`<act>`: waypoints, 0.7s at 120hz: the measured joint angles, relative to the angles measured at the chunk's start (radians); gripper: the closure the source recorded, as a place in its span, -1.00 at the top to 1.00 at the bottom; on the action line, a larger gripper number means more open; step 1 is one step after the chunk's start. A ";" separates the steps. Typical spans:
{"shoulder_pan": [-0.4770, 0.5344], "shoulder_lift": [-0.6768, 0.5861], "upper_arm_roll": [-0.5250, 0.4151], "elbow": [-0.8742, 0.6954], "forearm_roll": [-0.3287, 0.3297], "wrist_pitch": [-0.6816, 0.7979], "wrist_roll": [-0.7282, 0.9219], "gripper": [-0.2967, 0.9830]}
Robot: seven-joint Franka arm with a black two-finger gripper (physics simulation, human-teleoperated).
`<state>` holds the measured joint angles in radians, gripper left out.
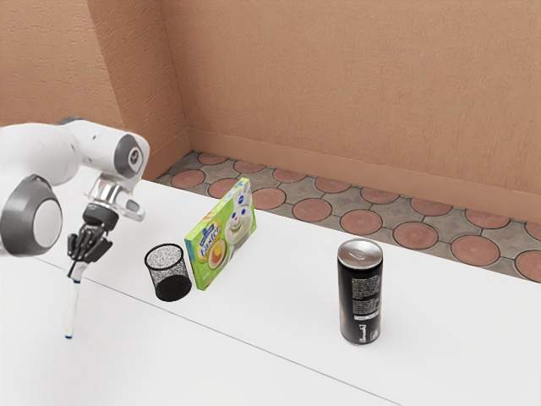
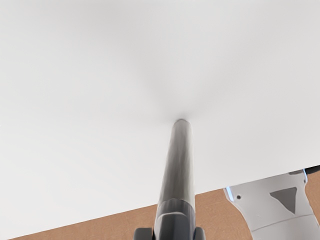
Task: Take the marker out of the pen holder and place it to the left of the pen holder.
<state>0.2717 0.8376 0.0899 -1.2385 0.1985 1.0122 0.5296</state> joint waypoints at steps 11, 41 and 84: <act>0.001 0.029 0.000 0.035 -0.001 0.013 -0.006 -0.69; 0.000 0.047 0.000 0.052 -0.006 0.040 -0.020 -0.45; -0.006 -0.363 -0.153 -0.065 -0.024 0.045 -0.028 0.30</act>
<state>0.2661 0.4749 -0.0631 -1.3034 0.1743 1.0571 0.5015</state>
